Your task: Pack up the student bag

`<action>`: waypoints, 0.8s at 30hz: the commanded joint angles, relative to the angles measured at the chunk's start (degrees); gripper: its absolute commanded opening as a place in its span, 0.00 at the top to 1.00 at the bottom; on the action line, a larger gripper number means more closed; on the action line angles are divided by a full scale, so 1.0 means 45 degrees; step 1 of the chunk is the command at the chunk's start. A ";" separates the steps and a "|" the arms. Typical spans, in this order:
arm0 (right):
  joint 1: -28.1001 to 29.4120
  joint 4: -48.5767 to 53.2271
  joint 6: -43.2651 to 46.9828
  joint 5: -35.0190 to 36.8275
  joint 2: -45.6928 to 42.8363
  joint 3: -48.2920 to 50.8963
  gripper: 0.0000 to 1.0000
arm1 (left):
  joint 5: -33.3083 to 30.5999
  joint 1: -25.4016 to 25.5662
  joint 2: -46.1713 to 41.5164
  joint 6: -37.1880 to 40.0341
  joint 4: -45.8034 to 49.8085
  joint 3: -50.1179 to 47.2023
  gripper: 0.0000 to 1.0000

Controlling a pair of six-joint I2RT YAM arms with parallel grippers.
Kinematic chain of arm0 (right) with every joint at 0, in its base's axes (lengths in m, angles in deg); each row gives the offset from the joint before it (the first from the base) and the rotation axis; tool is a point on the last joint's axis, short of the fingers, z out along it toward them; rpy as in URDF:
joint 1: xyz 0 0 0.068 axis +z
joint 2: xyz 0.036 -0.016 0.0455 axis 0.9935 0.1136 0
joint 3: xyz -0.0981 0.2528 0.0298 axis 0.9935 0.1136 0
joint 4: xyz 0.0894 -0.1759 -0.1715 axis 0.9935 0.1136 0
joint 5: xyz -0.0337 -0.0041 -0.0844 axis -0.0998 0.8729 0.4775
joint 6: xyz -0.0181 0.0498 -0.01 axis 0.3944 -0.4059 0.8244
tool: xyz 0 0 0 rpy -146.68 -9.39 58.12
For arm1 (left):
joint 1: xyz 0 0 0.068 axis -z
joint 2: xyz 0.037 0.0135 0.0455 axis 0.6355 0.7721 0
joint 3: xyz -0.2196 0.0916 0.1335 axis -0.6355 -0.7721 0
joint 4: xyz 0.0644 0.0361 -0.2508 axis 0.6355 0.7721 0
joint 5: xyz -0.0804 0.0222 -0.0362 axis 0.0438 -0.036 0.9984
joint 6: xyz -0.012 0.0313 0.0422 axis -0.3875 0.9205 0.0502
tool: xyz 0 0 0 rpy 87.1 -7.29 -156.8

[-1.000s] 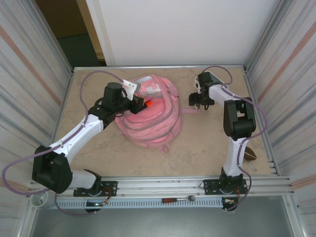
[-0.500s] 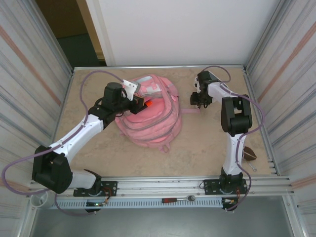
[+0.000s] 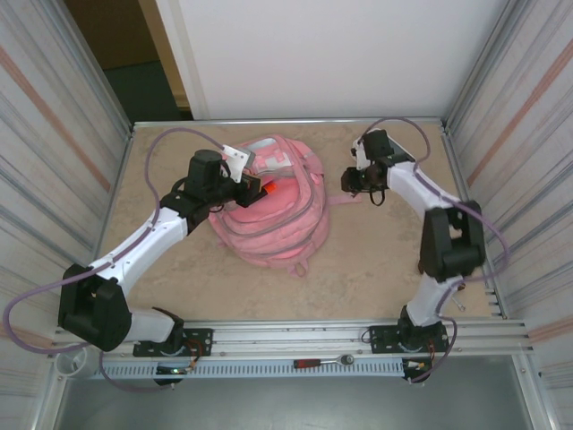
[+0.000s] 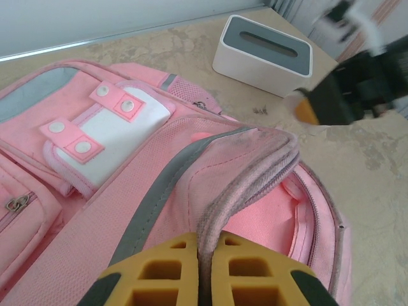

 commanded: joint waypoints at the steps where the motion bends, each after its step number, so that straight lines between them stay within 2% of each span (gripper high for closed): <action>1: 0.1066 -0.1743 -0.0880 -0.2256 -0.2000 0.0956 0.63 | -0.0108 -0.0185 -0.0591 -0.0576 -0.0963 0.0061 1.00; 6: 0.3354 -0.3771 -0.0978 -0.2745 -0.3472 0.2145 0.63 | 0.0107 -0.0378 -0.0581 -0.1431 -0.1570 0.0242 1.00; 10: 0.4775 -0.5301 -0.1784 -0.2633 -0.3065 0.2160 0.63 | 0.0481 -0.0529 -0.0467 -0.2122 -0.1792 0.0641 1.00; 14: 0.5475 -0.6740 -0.3379 -0.2445 -0.1737 0.1673 0.65 | 0.1058 -0.0529 -0.0309 -0.2451 -0.1836 0.1150 1.00; 20: 0.5903 -0.6898 -0.4866 -0.0360 0.0147 0.0335 0.63 | 0.1462 -0.0529 -0.0346 -0.2581 -0.1836 0.1347 1.00; 21: 0.5974 -0.7009 -0.4897 -0.0127 0.0311 0.0236 0.61 | 0.1507 -0.0531 -0.0365 -0.2581 -0.1846 0.1310 1.00; 24: 0.6058 -0.6736 -0.4742 0.0616 0.0388 0.0039 0.47 | 0.1532 -0.0529 -0.0441 -0.2525 -0.1832 0.1154 1.00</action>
